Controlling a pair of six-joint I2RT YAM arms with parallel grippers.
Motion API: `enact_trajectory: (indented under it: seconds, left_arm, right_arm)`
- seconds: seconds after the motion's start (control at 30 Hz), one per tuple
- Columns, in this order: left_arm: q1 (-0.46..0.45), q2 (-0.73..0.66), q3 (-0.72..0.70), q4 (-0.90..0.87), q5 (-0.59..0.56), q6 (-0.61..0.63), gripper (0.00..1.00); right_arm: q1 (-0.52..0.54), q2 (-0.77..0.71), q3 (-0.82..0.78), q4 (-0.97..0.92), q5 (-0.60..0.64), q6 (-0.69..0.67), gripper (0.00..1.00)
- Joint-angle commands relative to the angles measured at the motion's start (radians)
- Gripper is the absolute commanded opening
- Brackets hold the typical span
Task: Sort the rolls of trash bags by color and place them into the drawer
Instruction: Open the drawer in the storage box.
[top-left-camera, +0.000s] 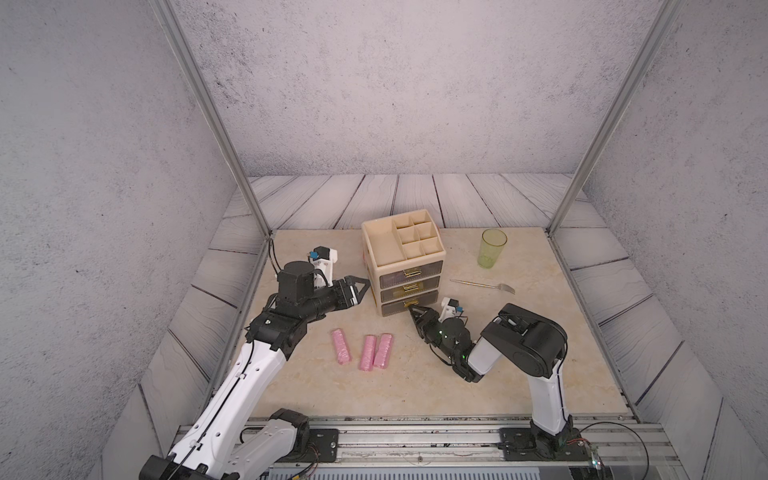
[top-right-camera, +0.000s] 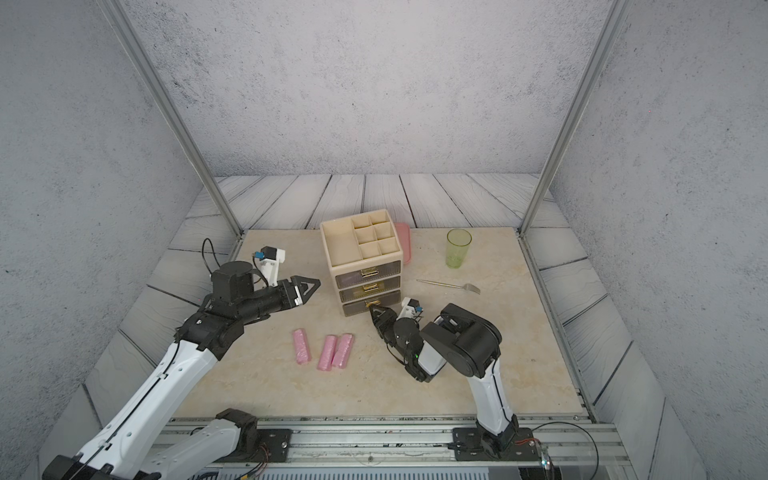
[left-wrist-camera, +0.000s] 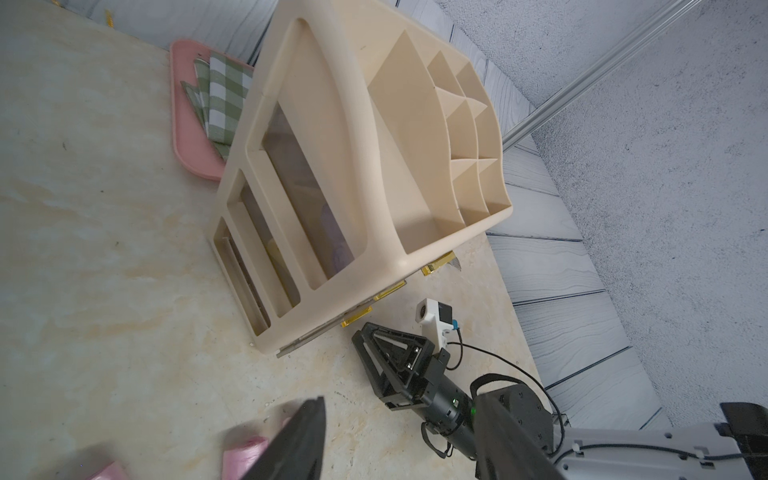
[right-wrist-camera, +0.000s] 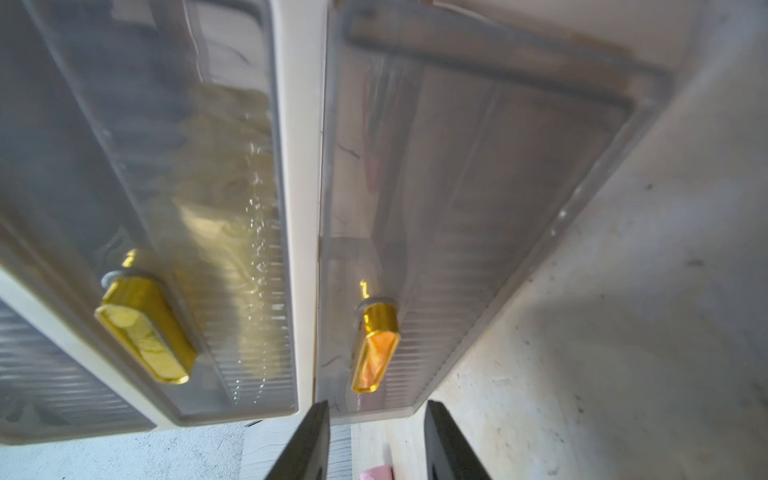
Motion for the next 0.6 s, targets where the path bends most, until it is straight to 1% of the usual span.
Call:
enact_trajectory:
  seconds: [0.0,0.17,0.57]
  left_arm:
    - [0.014,-0.020,-0.014,-0.008,0.012,0.014,0.62]
    - [0.017,-0.021,-0.018,-0.008,0.016,0.013,0.62]
    - [0.037,-0.033,-0.028,-0.011,0.038,0.012,0.63]
  right_arm:
    - [0.004,0.018,0.016,0.036,0.033,0.005,0.41]
    - [0.004,0.023,0.037,0.036,0.021,-0.002,0.41]
    - [0.001,0.062,0.080,0.035,0.047,0.031,0.41]
